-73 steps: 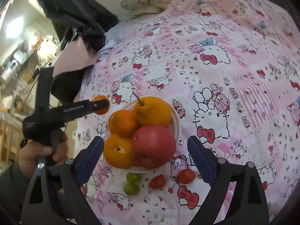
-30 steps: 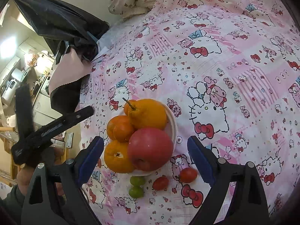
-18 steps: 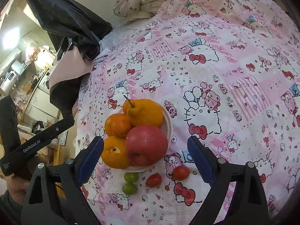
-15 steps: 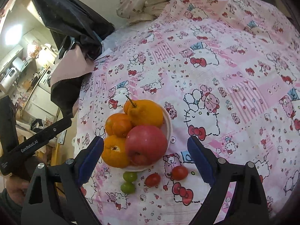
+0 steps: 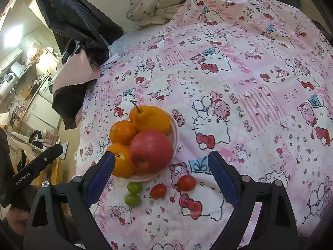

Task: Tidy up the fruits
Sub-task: 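Move both tools back over the limes and cherry tomatoes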

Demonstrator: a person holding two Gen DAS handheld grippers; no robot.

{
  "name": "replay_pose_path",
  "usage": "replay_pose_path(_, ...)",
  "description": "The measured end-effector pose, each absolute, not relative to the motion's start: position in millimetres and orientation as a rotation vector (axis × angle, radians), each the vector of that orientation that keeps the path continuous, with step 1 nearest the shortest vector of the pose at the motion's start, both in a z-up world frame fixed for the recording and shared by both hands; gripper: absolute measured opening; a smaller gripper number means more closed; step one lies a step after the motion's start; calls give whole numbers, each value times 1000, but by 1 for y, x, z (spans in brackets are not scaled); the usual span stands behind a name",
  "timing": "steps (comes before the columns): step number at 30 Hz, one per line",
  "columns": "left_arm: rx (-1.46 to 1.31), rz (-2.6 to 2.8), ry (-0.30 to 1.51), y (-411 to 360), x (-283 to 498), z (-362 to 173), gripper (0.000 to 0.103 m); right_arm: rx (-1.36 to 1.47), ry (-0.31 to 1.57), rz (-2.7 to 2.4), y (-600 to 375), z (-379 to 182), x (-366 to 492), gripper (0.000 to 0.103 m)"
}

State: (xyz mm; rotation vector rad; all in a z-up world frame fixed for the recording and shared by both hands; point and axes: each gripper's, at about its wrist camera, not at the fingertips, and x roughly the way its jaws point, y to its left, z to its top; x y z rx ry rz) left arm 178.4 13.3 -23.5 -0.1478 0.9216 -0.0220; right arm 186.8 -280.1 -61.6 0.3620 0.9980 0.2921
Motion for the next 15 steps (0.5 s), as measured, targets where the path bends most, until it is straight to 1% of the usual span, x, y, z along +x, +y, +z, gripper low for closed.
replay_pose_path(6, -187, 11, 992, 12, 169, -45, 89, 343, 1021, 265, -284, -68, 177, 93)
replay_pose_path(10, -223, 35, 1068, 10, 166, -66, 89, 349, 1061, 241, -286, -77, 175, 93)
replay_pose_path(15, -197, 18, 1119, 3, 163, -80, 89, 352, 1130, 210, -284, -93, 176, 93)
